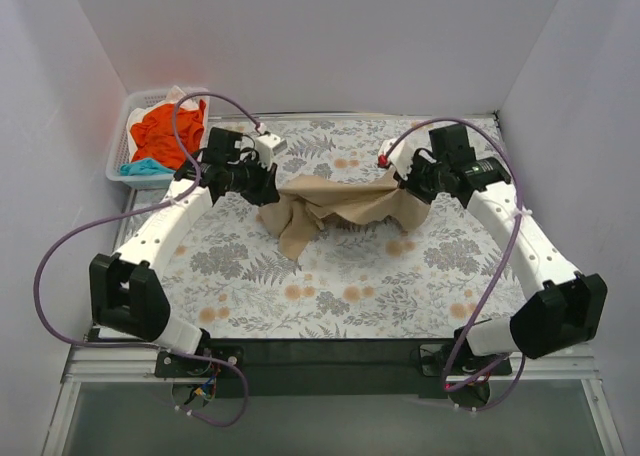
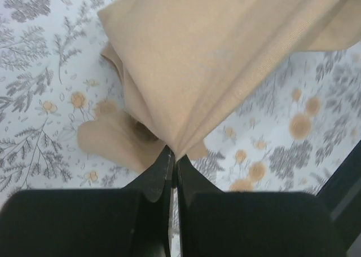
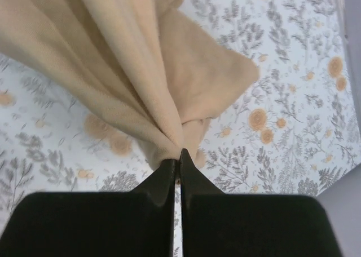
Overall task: Fold and stack the t-shirts
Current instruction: Flatten the tshirt out
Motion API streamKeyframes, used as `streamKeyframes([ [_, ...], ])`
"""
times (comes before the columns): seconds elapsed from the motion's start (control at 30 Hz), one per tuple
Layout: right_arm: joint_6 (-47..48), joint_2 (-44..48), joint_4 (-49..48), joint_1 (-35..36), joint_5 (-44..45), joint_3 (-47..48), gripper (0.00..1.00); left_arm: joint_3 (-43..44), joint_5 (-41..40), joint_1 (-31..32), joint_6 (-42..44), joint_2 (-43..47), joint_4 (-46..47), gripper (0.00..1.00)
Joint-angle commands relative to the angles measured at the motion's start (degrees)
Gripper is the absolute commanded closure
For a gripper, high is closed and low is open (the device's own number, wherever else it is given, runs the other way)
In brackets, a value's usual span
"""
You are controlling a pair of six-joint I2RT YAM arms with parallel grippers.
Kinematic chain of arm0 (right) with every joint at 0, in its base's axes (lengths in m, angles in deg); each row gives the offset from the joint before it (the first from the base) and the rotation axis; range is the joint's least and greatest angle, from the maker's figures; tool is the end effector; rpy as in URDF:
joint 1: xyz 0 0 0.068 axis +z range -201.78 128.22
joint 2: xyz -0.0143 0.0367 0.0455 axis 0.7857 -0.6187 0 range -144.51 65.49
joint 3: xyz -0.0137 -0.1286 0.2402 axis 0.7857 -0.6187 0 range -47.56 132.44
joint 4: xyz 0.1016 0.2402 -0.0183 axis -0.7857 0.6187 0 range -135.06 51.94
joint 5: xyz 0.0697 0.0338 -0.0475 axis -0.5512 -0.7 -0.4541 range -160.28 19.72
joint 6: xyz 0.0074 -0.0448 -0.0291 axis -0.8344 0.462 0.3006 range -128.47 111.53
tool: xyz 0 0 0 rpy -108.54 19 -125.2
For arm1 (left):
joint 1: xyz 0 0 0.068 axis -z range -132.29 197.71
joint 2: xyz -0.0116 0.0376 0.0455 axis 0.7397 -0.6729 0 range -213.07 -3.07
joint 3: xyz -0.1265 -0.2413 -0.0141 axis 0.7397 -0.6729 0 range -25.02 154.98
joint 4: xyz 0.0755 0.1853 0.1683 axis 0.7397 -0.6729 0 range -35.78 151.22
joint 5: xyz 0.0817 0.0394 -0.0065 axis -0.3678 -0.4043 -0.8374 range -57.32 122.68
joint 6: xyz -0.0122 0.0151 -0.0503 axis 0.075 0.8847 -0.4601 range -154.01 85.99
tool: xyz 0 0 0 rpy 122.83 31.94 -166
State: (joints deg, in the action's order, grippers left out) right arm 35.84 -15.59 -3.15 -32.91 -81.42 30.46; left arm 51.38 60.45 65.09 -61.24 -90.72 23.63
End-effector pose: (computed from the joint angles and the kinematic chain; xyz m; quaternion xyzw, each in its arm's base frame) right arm 0.2854 0.1049 0.3442 -0.5133 0.7637 0.0036 0.3915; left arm 0.3106 -0.1146 0.3090 0.0061 0.9127 -0.3374 0.2304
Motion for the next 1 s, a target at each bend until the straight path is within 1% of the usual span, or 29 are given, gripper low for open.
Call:
streamKeyframes([
  [0.0,11.5,5.2,8.2,1.0,-2.7,-7.7,0.99,-8.1,2.2,0.5,17.6,6.9,-15.2,1.0],
  [0.07,15.2,9.1,10.9,2.6,-2.3,-13.6,0.99,-14.0,1.3,3.2,24.8,12.5,-17.5,1.0],
  [0.1,16.2,10.3,11.3,3.4,-1.8,-19.6,0.99,-19.6,0.6,4.7,26.8,14.3,-19.1,1.0],
  [0.13,17.0,11.9,11.5,5.2,-0.7,-23.1,0.99,-21.8,0.2,6.3,28.9,16.5,-20.3,1.0],
  [0.17,18.4,14.5,11.7,5.9,-0.3,-25.8,0.99,-23.6,0.0,9.9,30.5,19.6,-21.5,1.0],
  [0.2,18.7,15.7,11.6,6.5,0.0,-30.0,0.99,-25.5,-0.2,11.9,31.8,20.9,-22.8,1.0],
  [0.23,18.8,16.6,11.7,7.3,0.4,-31.2,0.99,-27.0,0.3,13.4,32.1,22.0,-23.8,0.9],
  [0.27,18.5,17.7,11.7,7.4,0.6,-31.9,0.81,-27.2,1.7,15.4,32.1,22.5,-24.3,0.74],
  [0.33,16.6,17.9,12.1,7.3,1.3,-31.4,0.56,-24.9,3.0,15.7,28.0,22.4,-23.6,0.43],
  [0.37,15.8,17.8,12.4,7.1,1.2,-30.4,0.37,-23.5,4.0,15.8,25.9,21.5,-23.2,0.4],
  [0.4,14.1,17.6,12.4,5.7,0.8,-29.2,0.29,-22.0,4.4,15.7,22.9,19.1,-21.9,0.34],
  [0.43,13.5,17.5,12.8,4.5,-1.8,-26.0,0.27,-18.6,4.9,14.4,21.4,17.7,-20.7,0.34],
  [0.47,13.0,16.6,12.8,3.0,-3.5,-24.3,0.22,-17.2,7.2,12.9,20.0,16.7,-19.2,0.34],
  [0.5,11.8,15.7,13.0,-0.4,-5.2,-22.8,0.21,-15.9,7.4,11.6,15.0,14.3,-14.0,0.34],
  [0.53,11.1,14.6,12.9,-2.3,-8.3,-19.4,0.21,-15.2,6.5,10.1,12.4,13.1,-10.5,0.34],
  [0.6,9.3,9.7,12.8,-7.2,-10.7,-16.2,0.22,-13.1,3.3,9.7,9.0,9.8,-3.2,0.35],
  [0.63,6.4,7.6,12.7,-8.7,-12.5,-14.6,0.23,-12.7,1.5,9.7,5.1,6.9,-0.9,0.35],
  [0.67,4.8,3.3,12.5,-9.6,-13.4,-11.2,0.25,-11.5,0.3,9.7,3.0,5.0,1.3,0.35],
  [0.7,3.0,1.0,12.1,-11.0,-14.0,-9.6,0.25,-10.8,-2.9,9.7,1.6,3.1,3.8,0.35],
  [0.73,-0.6,-1.1,11.7,-11.2,-14.0,-8.0,0.26,-9.5,-4.3,9.7,0.3,-0.9,4.3,0.35],
  [0.77,-2.5,-5.0,11.0,-11.2,-13.9,-4.8,0.27,-8.6,-5.2,9.7,-1.2,-2.6,4.6,0.35],
  [0.83,-5.3,-8.4,10.0,-11.2,-14.2,-2.1,0.28,-6.8,-8.2,9.8,-1.7,-5.4,5.8,0.35],
  [0.97,-11.4,-15.5,7.0,-11.2,-14.0,2.6,0.26,-5.7,-11.9,9.9,-3.5,-10.8,7.5,0.32],
])
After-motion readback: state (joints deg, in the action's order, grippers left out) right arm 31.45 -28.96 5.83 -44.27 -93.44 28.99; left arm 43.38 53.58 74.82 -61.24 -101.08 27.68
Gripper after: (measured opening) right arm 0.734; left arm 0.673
